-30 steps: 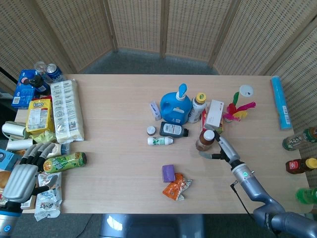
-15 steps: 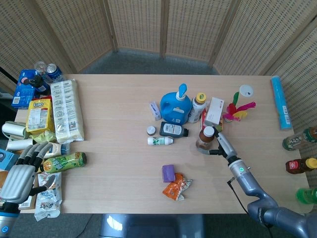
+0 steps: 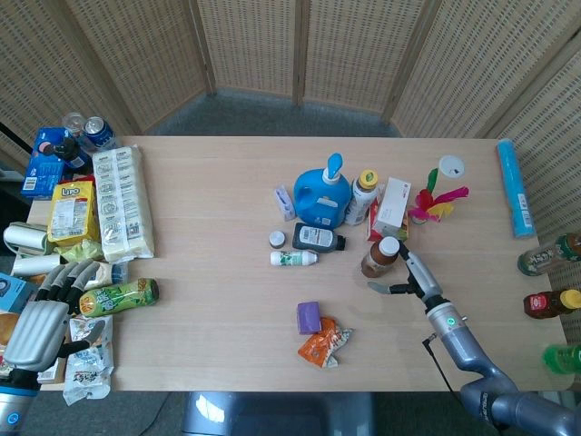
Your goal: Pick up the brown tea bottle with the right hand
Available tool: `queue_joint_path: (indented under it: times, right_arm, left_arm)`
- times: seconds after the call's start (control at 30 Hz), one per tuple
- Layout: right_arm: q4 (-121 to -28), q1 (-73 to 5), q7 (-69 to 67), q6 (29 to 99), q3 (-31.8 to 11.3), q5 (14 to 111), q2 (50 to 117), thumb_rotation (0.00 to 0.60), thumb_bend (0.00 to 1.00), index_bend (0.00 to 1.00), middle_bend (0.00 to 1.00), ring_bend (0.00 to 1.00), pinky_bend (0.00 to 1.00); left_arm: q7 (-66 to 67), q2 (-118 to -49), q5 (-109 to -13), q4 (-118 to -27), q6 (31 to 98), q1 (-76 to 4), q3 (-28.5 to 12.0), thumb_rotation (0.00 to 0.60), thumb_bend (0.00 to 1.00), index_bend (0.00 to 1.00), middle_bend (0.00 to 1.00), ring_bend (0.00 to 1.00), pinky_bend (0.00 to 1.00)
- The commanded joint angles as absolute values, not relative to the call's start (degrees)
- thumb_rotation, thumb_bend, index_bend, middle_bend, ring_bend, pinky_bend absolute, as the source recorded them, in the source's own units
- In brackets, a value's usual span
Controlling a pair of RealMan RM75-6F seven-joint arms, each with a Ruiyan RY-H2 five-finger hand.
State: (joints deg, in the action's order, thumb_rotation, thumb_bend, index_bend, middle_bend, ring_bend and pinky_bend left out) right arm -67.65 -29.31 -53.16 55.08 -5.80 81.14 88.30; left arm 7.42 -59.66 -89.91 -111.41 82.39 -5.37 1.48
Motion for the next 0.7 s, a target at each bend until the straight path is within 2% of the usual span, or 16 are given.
queue_joint_path:
  times: [0.03,0.27,0.3,0.37,0.43,0.5,0.67,0.7]
  right_arm:
    - [-67.65,-29.29,-53.16,54.79,-5.92,80.82,88.43,0.523,0.14,0.00,0.09,0.00,0.00]
    - [-66.71,-30.18,-53.43,54.19,-6.59,80.97,89.81,0.531,0.14,0.00,0.10,0.00,0.00]
    - [-66.41,-30.24,-53.32,54.24,-6.83,80.75,90.16,0.551,0.14,0.00,0.13,0.00,0.00]
    - [-65.54,-30.19,-52.64,54.66,-7.61,79.85,91.19,0.590,0.14,0.00,0.24,0.00,0.07]
    - [-64.55,-30.06,-51.85,55.05,-8.49,78.69,92.27,0.600,0.14,0.03,0.37,0.01,0.26]
    - [-63.39,-29.99,-51.12,55.34,-9.51,77.39,93.41,0.600,0.14,0.11,0.45,0.07,0.40]
    - [-61.35,-29.67,-49.91,56.14,-11.51,75.10,95.19,0.600,0.20,0.45,0.71,0.36,0.72]
    - [-61.17,-29.48,-50.11,56.45,-11.87,74.85,95.35,0.600,0.22,0.49,0.74,0.40,0.75]
  left_arm:
    - [7.43,-59.64,-89.98,-111.41,82.50,-5.31,1.49,0.600,0.38,0.00,0.00,0.00,0.00]
    - [7.21,-58.94,-90.27,-111.57,83.68,-4.44,1.86,0.600,0.38,0.00,0.00,0.00,0.00]
    - [7.18,-58.85,-90.31,-111.57,83.78,-4.35,1.92,0.600,0.38,0.00,0.00,0.00,0.00]
    - [7.12,-58.73,-90.36,-111.59,84.03,-4.15,1.99,0.600,0.38,0.00,0.00,0.00,0.00]
    - [7.02,-58.64,-90.42,-111.61,84.26,-4.01,1.99,0.600,0.38,0.00,0.00,0.00,0.00]
    - [6.99,-58.50,-90.46,-111.58,84.42,-3.89,2.00,0.600,0.38,0.00,0.00,0.00,0.00]
    - [6.91,-58.24,-90.43,-111.64,84.60,-3.68,2.03,0.600,0.38,0.00,0.00,0.00,0.00]
    - [6.84,-58.24,-90.41,-111.62,84.66,-3.63,2.03,0.600,0.38,0.00,0.00,0.00,0.00]
